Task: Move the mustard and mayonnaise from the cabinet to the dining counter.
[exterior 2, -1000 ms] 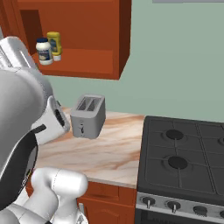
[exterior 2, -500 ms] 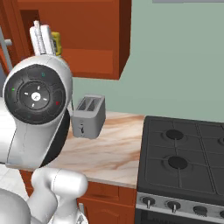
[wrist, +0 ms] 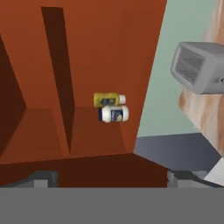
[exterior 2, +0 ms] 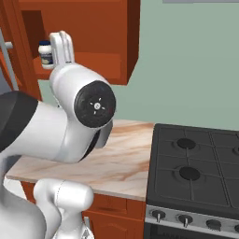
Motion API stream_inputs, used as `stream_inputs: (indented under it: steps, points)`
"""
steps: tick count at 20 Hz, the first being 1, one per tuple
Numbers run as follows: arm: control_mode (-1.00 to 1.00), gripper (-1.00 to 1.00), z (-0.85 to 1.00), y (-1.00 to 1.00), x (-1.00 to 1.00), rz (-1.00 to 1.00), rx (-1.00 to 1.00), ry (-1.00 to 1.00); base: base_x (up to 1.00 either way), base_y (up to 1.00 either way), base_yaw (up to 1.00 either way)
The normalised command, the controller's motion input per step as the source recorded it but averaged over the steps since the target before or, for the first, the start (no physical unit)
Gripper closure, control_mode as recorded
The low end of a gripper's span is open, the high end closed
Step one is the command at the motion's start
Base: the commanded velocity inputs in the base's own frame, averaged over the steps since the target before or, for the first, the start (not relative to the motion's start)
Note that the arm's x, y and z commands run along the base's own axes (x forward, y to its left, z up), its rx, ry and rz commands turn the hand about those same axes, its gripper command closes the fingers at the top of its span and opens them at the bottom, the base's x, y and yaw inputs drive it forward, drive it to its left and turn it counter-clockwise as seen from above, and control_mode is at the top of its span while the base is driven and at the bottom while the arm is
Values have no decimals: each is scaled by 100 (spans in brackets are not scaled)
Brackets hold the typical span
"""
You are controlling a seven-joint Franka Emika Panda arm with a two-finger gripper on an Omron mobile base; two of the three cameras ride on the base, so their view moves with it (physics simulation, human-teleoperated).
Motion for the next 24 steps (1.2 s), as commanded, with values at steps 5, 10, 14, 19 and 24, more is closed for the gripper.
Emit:
stream_inputs:
  steps: [5, 10, 14, 19, 24]
  points:
    - [-100, -100, 6, -1, 22, 26, 9, 0, 0, 0, 0]
    - [-100, -100, 1, 7, 18, 22, 5, 0, 0, 0, 0]
    - [-100, -100, 0, 28, 20, 15, 0, -4, 0, 0, 0]
    - [-100, -100, -1, 38, 9, 11, -1, -9, 0, 0, 0]
    - [-100, -100, -1, 41, -4, 10, -1, -8, 0, 0, 0]
